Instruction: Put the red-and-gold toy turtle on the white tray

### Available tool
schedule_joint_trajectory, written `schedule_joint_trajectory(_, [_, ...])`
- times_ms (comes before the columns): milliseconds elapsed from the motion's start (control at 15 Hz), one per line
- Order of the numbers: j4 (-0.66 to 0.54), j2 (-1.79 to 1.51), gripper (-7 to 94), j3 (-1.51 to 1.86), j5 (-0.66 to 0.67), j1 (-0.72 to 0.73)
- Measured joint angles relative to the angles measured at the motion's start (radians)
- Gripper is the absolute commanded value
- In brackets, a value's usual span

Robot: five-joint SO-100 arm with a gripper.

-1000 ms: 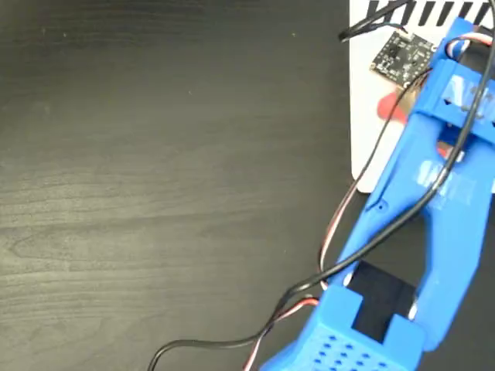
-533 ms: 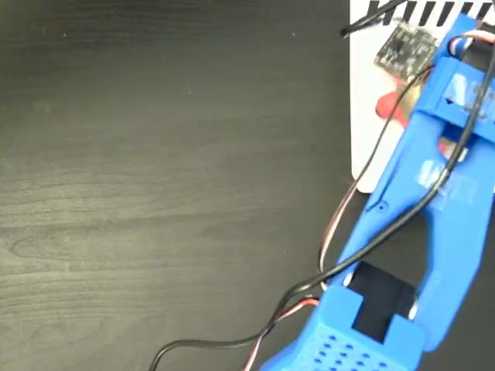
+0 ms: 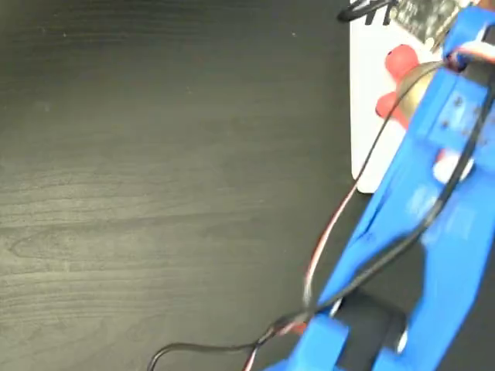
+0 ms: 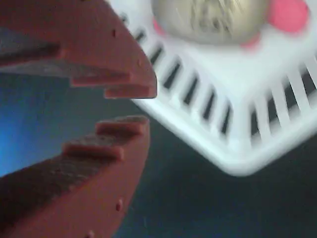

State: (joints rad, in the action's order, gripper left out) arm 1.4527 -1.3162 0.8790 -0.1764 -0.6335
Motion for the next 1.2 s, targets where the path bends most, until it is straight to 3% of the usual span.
schedule_joint_trajectory(200, [-0.224, -0.319, 0, 0.291, -0.044, 0.080])
schedule_joint_trajectory(400, [-0.408, -0.684, 0, 0.635, -0.011, 0.249])
schedule_joint_trajectory(667, [-0.565, -1.169, 0, 1.220, 0.051, 0.459])
schedule_joint_trajectory(867, [-0.537, -1.491, 0, 1.611, 0.094, 0.604])
schedule_joint_trajectory(1200, [-0.324, -1.847, 0, 1.927, 0.138, 0.660])
